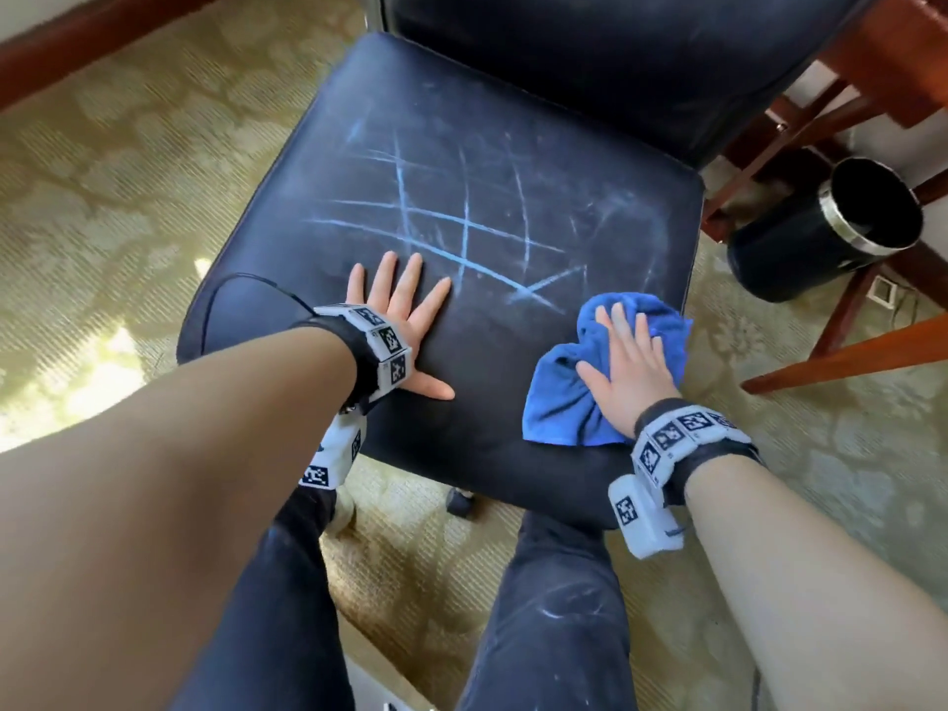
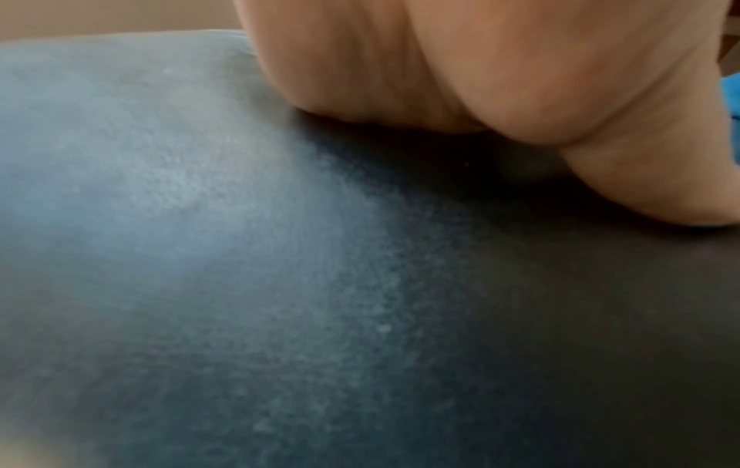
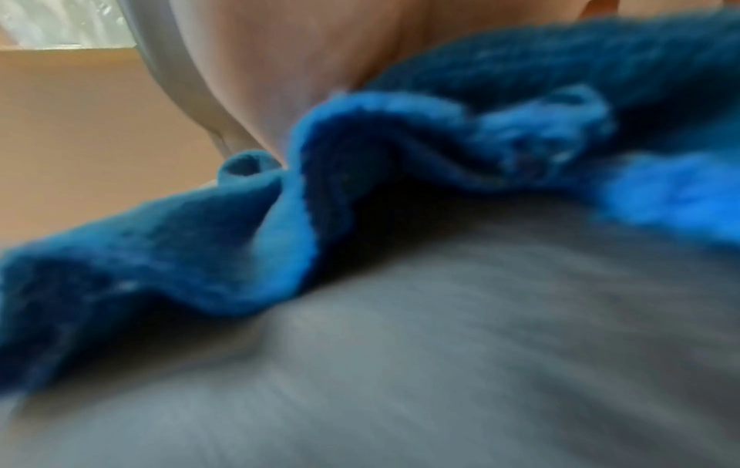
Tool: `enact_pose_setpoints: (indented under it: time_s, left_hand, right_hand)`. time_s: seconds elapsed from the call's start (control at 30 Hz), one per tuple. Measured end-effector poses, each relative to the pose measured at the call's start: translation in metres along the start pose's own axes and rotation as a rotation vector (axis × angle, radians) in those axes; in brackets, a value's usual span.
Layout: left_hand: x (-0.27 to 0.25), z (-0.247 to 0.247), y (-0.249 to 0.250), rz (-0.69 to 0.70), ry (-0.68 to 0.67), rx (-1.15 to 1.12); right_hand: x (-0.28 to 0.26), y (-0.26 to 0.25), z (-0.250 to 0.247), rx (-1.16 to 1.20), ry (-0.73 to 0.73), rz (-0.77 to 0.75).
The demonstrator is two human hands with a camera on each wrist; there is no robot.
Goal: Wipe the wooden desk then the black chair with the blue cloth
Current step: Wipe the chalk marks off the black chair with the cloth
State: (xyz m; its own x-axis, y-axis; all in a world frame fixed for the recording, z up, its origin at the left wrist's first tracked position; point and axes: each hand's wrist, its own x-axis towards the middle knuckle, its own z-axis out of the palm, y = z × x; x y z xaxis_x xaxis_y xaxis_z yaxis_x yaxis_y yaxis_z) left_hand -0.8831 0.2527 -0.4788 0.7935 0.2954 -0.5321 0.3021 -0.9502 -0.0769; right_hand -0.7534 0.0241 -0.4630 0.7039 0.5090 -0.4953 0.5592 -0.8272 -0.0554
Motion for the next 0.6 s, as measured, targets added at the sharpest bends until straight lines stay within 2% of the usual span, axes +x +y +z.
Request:
enact_pose_setpoints:
  time_s: [0.1, 0.17, 0.23, 0.3, 0.37, 0.4, 0.5, 0.6]
  left_hand:
    - [0.001, 0.002, -0.001, 0.010, -0.009, -0.012]
    - [0.002, 0.003, -0.002, 0.013, -0.015, -0.018]
    - [0.002, 0.004, -0.005, 0.017, -0.011, -0.020]
    - [0.003, 0.005, -0.008, 0.023, 0.003, -0.021]
    - [0.005, 0.006, -0.011, 0.037, 0.020, -0.016]
    - [0.005, 0.007, -0.013, 0.046, 0.027, -0.018]
    - [0.007, 0.007, -0.018, 0.069, 0.039, -0.015]
    - [0.009, 0.008, -0.020, 0.077, 0.040, -0.015]
  right_hand:
    - [0.020, -0.019, -0.006, 0.047, 0.029, 0.150]
    - [0.030, -0.038, -0.008, 0.062, 0.033, 0.164]
    - [0.029, -0.054, -0.008, 0.012, 0.020, 0.047]
    - [0.015, -0.058, -0.004, -0.057, -0.021, -0.139]
    - [-0.003, -0.046, 0.001, -0.094, -0.089, -0.278]
    - [-0.012, -0.036, 0.003, -0.093, -0.118, -0.302]
    - [-0.022, -0.009, 0.004, 0.014, -0.126, -0.216]
    - [-0.004, -0.003, 0.002, 0.048, -0.050, -0.094]
